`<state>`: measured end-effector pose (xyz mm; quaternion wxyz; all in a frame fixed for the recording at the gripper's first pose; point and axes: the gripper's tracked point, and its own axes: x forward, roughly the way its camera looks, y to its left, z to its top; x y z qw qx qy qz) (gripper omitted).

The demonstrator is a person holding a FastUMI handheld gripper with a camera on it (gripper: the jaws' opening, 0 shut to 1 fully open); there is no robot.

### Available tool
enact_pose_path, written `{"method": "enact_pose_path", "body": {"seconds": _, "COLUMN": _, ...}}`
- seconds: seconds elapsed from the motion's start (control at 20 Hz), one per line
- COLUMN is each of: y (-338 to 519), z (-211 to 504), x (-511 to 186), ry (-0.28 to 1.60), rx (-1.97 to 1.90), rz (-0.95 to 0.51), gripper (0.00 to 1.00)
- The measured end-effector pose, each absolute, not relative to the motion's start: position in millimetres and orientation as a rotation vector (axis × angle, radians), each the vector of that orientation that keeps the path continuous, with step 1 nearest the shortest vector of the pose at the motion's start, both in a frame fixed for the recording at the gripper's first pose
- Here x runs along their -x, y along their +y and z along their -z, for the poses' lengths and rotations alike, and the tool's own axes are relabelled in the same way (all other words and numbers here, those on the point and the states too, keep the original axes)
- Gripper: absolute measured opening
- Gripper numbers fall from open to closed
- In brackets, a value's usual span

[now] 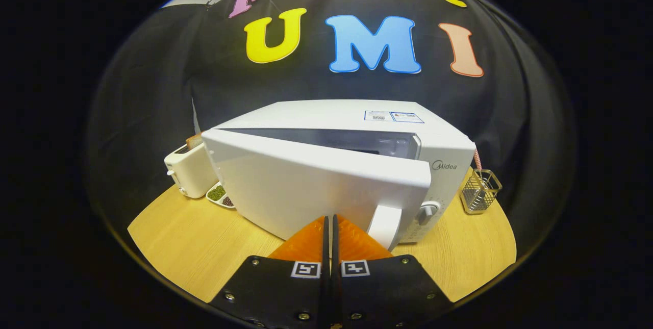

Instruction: Open the microwave, put the food inside, and close the microwave door.

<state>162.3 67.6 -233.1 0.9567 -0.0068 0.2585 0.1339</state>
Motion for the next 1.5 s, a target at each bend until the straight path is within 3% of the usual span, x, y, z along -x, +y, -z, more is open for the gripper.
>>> {"method": "enact_pose_path", "body": {"seconds": 0.8, "y": 62, "z": 239, "x": -214, "ry": 0.492, "rx": 0.004, "rz": -0.123, "gripper": 0.0}}
{"method": "enact_pose_path", "body": {"seconds": 1.5, "y": 68, "z": 193, "x": -161, "ry": 0.415, "rx": 0.015, "rz": -0.108, "gripper": 0.01}}
